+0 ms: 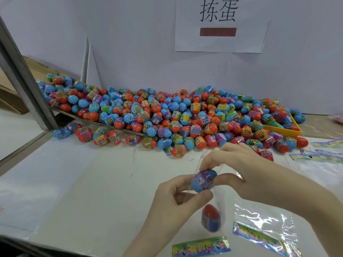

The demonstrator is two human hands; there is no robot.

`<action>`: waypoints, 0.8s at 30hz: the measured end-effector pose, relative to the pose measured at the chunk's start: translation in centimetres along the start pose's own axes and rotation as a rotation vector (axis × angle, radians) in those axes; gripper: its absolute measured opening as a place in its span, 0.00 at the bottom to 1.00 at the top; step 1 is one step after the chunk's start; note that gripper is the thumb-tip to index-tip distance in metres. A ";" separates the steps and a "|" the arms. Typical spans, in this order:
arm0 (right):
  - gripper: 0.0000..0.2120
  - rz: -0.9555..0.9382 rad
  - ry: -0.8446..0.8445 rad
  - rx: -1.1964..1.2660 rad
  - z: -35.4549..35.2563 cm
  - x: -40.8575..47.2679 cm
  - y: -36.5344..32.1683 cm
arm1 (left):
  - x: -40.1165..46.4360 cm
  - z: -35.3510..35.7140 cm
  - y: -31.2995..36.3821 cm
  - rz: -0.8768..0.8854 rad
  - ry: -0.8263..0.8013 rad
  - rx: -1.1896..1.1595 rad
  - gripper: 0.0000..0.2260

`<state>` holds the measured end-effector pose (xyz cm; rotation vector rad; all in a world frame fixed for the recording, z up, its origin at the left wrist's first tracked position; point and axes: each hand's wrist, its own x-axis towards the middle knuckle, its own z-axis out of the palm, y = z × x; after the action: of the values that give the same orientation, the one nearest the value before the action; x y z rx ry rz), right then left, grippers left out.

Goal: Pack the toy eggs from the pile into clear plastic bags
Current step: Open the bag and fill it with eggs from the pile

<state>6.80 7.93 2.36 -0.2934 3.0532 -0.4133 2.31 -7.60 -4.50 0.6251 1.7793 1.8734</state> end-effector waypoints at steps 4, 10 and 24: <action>0.15 -0.044 0.037 0.105 0.6 0.1 0.4 | 0.2 0.0 -0.2 -0.012 0.005 0.012 0.11; 0.13 -0.037 0.132 0.338 1.4 -0.8 0.6 | 0.3 -0.1 -0.2 -0.040 0.018 0.034 0.07; 0.27 0.054 0.154 -0.025 2.5 -0.8 -0.8 | 0.4 0.1 -0.6 -0.002 0.007 0.020 0.08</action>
<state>7.90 6.68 0.23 -0.1875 3.2097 -0.4128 2.08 -7.27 -5.06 0.6242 1.8042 1.8609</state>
